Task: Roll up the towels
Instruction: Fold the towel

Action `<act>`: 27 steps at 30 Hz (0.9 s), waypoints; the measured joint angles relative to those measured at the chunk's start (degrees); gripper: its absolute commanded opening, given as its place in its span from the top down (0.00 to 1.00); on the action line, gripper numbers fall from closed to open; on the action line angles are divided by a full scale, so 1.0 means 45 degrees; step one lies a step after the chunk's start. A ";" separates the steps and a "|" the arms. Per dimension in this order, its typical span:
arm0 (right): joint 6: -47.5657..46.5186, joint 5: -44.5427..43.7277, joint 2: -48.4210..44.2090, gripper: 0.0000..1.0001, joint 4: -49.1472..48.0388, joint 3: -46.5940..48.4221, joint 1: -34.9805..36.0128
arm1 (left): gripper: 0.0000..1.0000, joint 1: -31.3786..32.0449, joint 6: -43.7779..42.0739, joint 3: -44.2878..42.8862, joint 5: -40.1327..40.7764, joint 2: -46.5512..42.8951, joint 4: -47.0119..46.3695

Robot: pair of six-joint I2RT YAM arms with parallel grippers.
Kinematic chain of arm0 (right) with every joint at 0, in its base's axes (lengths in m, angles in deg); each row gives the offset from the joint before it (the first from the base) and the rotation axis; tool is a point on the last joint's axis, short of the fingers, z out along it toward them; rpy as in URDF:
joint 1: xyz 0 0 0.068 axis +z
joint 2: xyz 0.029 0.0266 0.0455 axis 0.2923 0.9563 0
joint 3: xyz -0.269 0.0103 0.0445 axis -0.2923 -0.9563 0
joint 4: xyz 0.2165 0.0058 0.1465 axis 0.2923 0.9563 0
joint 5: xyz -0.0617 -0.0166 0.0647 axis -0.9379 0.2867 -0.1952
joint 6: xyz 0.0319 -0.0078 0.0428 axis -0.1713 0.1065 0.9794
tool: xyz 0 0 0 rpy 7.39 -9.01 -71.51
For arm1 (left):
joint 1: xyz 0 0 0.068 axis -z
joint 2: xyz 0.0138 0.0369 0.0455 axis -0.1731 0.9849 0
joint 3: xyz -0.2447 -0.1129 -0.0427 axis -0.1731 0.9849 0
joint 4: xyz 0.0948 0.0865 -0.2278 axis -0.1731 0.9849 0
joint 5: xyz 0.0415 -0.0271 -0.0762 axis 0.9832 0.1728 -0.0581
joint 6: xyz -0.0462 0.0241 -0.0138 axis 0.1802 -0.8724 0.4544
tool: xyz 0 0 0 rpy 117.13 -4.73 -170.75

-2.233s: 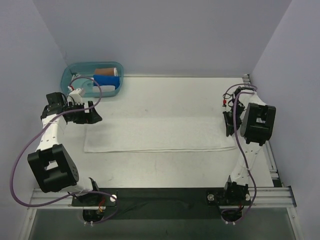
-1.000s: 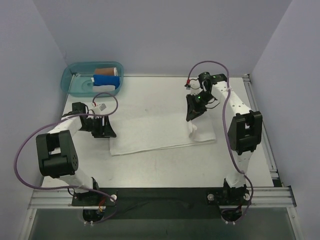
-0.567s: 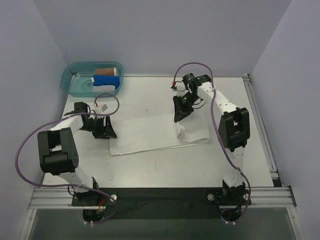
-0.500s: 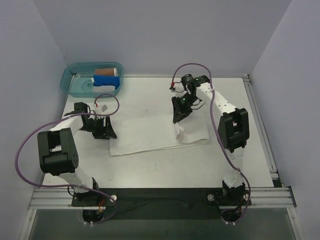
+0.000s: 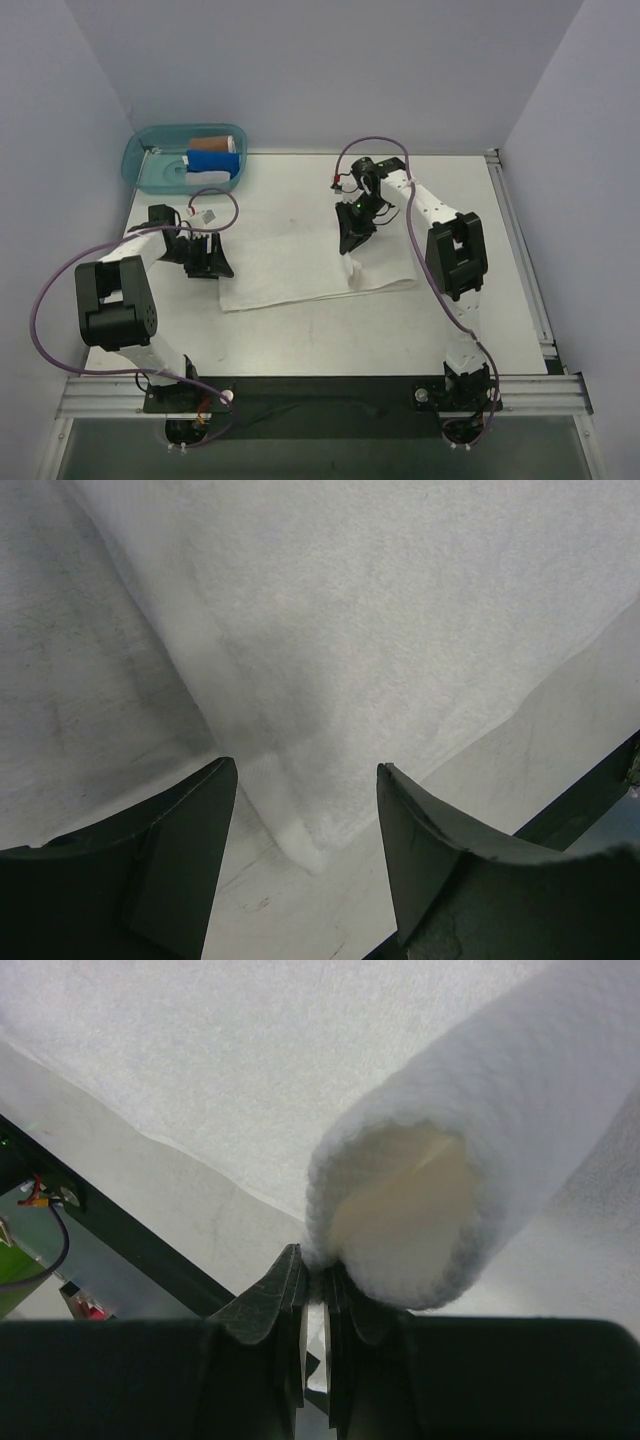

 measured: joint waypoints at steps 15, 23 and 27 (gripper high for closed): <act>0.0131 0.0063 0.0102 1.00 -0.0063 0.0291 0.0408 | 0.31 0.0005 0.0000 -0.0068 0.0049 0.0049 0.0000; 0.0330 0.0282 0.0102 1.00 -0.0063 0.0899 0.0782 | 0.31 0.0005 0.0000 -0.0068 0.0053 0.0146 0.0005; 0.0355 0.0427 0.0102 1.00 -0.0063 0.0947 0.0903 | 0.31 0.0005 0.0000 -0.0092 0.0058 0.0214 0.0015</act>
